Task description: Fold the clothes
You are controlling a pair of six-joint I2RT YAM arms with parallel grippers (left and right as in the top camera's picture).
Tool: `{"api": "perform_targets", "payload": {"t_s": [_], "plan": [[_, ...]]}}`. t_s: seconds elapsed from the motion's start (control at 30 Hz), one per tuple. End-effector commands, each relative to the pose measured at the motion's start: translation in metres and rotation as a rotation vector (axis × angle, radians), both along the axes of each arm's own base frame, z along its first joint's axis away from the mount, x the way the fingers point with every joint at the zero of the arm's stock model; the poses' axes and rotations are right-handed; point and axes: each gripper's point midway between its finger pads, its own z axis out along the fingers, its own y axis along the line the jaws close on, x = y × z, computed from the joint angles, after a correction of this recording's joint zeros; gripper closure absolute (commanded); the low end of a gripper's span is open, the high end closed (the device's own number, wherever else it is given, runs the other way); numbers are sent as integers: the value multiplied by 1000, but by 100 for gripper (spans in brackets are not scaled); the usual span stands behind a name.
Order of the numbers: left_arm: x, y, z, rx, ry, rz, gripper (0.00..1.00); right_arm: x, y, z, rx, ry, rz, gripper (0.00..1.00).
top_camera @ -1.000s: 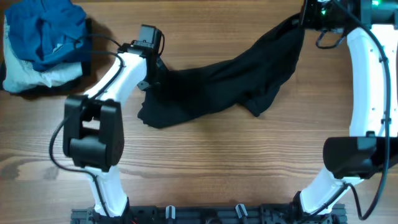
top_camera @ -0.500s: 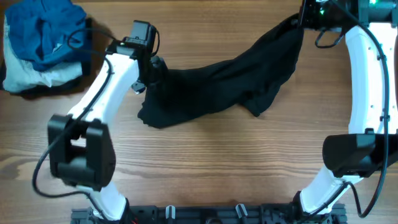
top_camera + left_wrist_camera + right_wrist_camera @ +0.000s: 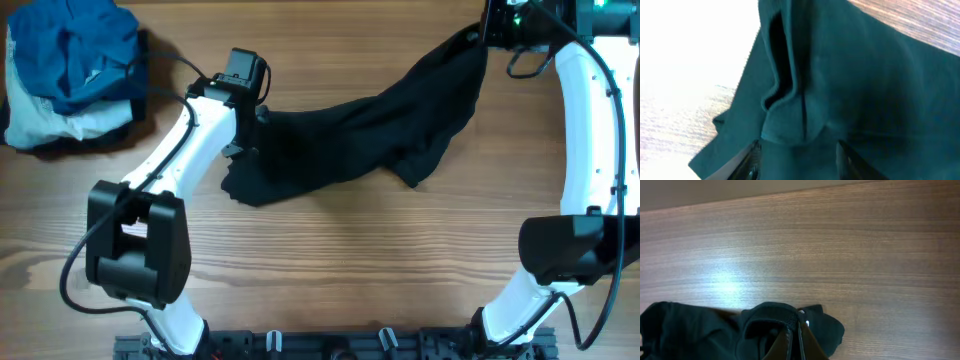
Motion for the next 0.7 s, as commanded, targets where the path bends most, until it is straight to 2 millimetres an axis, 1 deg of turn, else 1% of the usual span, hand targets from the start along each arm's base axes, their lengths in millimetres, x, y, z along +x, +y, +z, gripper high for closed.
{"api": "perform_targets", "payload": {"t_s": [0.0,0.3,0.37,0.53,0.63,0.67], "plan": [[3,10,-14,57,-15,2,52,0,2,-2,5,4,21,96],[10,8,-36,59,-9,1,51,0,2,-3,0,6,28,96],[9,8,-42,62,3,1,55,0,2,-3,-1,6,30,96],[9,8,-43,63,7,1,68,0,2,-3,-1,6,30,95],[9,8,-43,63,6,1,71,0,2,-3,-1,6,30,96],[9,8,-43,63,6,1,73,-1,2,-3,-1,7,30,96]]}}
